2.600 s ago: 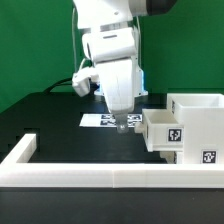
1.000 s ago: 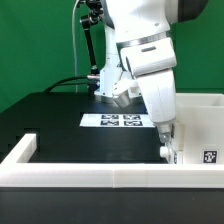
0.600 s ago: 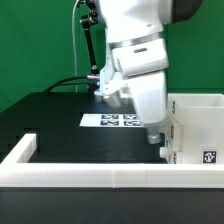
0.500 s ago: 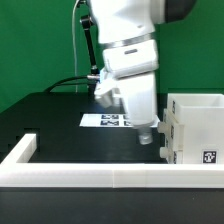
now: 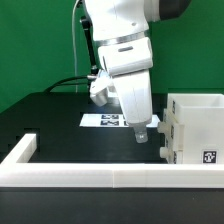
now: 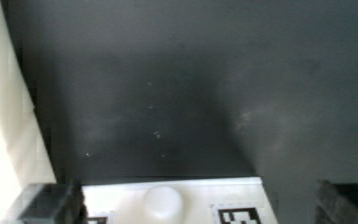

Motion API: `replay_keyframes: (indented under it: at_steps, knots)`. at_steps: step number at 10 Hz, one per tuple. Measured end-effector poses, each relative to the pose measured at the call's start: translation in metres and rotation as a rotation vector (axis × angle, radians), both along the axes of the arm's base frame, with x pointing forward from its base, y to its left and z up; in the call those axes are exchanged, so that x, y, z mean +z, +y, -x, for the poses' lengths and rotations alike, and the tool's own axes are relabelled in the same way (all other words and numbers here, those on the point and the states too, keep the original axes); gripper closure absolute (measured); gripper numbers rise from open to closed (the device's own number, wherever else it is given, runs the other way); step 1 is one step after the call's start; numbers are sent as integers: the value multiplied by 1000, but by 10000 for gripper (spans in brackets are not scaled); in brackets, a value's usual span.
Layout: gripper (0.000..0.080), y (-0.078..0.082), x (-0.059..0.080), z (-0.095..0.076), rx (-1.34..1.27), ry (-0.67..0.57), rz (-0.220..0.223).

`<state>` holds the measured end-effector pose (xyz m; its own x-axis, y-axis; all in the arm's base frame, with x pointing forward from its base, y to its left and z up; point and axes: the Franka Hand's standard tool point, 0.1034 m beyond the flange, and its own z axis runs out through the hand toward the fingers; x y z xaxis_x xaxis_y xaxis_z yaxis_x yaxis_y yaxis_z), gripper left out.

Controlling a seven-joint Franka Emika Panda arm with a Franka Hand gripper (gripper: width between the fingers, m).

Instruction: Assemble drawer

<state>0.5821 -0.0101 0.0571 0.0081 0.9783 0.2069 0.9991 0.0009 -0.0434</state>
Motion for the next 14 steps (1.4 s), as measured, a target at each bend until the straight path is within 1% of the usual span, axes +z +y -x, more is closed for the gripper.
replay_keyframes:
  at_steps: [2, 3, 4, 7, 8, 10, 11, 12, 13, 14]
  knots:
    - [151, 1, 0, 0, 2, 0, 0]
    - [151, 9, 3, -1, 17, -2, -6]
    - [151, 20, 6, -2, 29, -5, -14]
    - [151, 44, 7, 0, 19, 5, -24]
    - [151, 48, 7, 0, -1, 6, -20]
    - [151, 47, 7, -1, -1, -3, -12]
    - [151, 46, 6, -1, 5, -4, -13]
    - [151, 35, 3, 0, 24, -7, -11]
    - [151, 5, 1, 3, 42, 12, -5]
    - [151, -17, 1, 5, 31, 8, 1]
